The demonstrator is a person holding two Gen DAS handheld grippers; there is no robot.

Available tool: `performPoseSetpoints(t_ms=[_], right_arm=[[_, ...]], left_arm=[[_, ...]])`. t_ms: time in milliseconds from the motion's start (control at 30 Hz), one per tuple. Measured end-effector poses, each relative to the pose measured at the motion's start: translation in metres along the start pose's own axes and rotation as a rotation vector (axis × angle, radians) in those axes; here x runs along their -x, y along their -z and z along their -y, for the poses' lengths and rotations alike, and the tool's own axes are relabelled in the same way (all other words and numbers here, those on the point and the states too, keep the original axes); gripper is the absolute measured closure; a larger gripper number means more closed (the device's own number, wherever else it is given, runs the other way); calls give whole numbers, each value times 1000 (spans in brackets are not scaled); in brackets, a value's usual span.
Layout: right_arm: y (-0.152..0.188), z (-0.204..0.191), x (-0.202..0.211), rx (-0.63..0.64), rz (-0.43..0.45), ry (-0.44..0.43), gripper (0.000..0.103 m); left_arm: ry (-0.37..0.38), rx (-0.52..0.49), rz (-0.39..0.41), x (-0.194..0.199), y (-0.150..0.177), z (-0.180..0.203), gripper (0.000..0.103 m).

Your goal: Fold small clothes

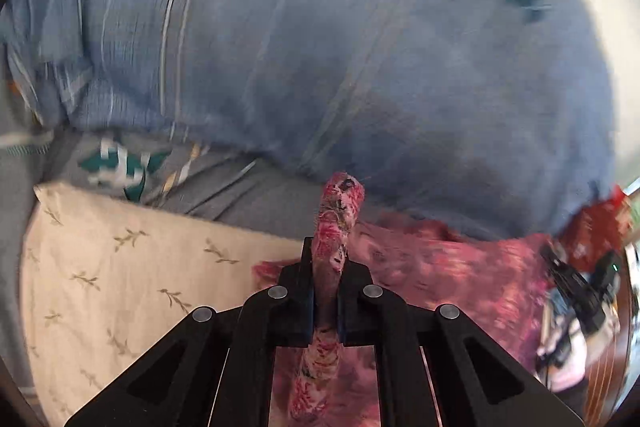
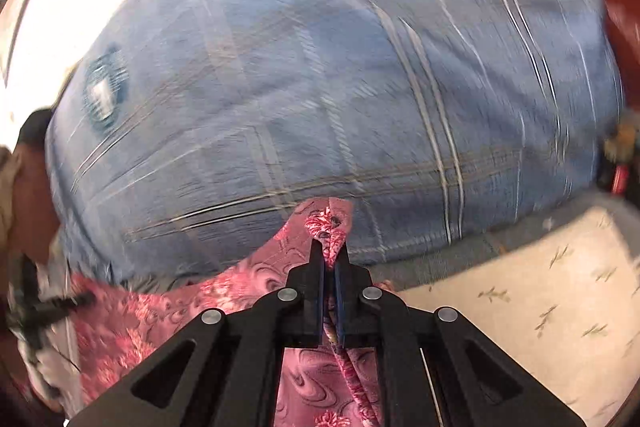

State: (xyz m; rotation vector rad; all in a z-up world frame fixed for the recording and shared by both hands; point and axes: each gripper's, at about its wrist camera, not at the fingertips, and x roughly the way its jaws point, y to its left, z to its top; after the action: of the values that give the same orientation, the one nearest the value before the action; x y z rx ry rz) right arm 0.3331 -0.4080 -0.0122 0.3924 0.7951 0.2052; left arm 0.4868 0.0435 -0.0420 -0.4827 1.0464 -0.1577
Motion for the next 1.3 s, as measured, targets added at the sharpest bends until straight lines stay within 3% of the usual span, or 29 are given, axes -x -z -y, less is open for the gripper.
performPoseSetpoints(t_ms=[100, 167, 200, 300, 400, 433, 500, 533, 567, 600, 633, 733, 800, 867, 900, 933, 1000, 1033, 1067, 1133, 1200, 1300], right_arm=[[12, 28, -35, -115, -101, 42, 99], [24, 44, -54, -170, -187, 109, 98], [27, 48, -53, -195, -190, 109, 97], [25, 44, -18, -192, -74, 62, 92], [31, 23, 21, -101, 4, -40, 92], [36, 19, 27, -86, 2, -65, 88], [55, 10, 21, -62, -51, -75, 80], [70, 10, 7, -56, -126, -32, 76], [83, 10, -7, -55, -202, 19, 76], [91, 9, -4, -45, -157, 35, 77], [95, 5, 6, -43, -110, 43, 77], [99, 3, 34, -111, -118, 54, 74], [109, 0, 67, -85, -53, 47, 74], [129, -2, 96, -37, -6, 93, 69], [138, 2, 100, -40, -7, 106, 61], [153, 11, 98, -68, -45, 118, 55], [173, 28, 91, -127, -112, 137, 56], [180, 27, 98, -114, -10, 119, 57], [184, 27, 100, -120, 3, 120, 56], [191, 26, 102, -168, 44, 131, 56], [196, 27, 102, -228, 81, 141, 53], [205, 25, 105, -281, 162, 111, 40]], left_arm=[[-64, 49, -100, -41, 3, -17, 96], [-41, 70, -103, -40, 4, -23, 94], [-28, 80, -95, -33, 2, -24, 93], [15, 98, -22, 3, 0, -28, 92], [63, 51, 71, 43, 22, -17, 71], [77, 43, 83, 50, 34, -14, 56], [70, 17, 46, 45, 59, -6, 53], [39, -7, 2, 34, 69, 0, 54], [-31, -45, -77, 14, 81, 4, 63], [-86, -67, -112, 5, 88, 5, 69], [-122, -102, -96, 7, 96, 5, 71], [-69, -87, -68, 42, 105, 1, 74], [-26, -76, -18, 72, 119, -4, 68], [-42, -96, 10, 92, 134, -8, 50], [-57, -102, 9, 94, 145, -9, 50], [-72, -102, -12, 94, 155, -12, 50], [-107, -88, -124, 73, 180, -18, 51], [-122, -108, -74, 75, 188, -17, 50], [-152, -151, -27, 82, 196, -12, 50], [-217, -187, -32, 85, 207, -5, 50], [-214, -162, -45, 91, 211, -7, 50], [-172, -72, -66, 95, 206, -16, 49]])
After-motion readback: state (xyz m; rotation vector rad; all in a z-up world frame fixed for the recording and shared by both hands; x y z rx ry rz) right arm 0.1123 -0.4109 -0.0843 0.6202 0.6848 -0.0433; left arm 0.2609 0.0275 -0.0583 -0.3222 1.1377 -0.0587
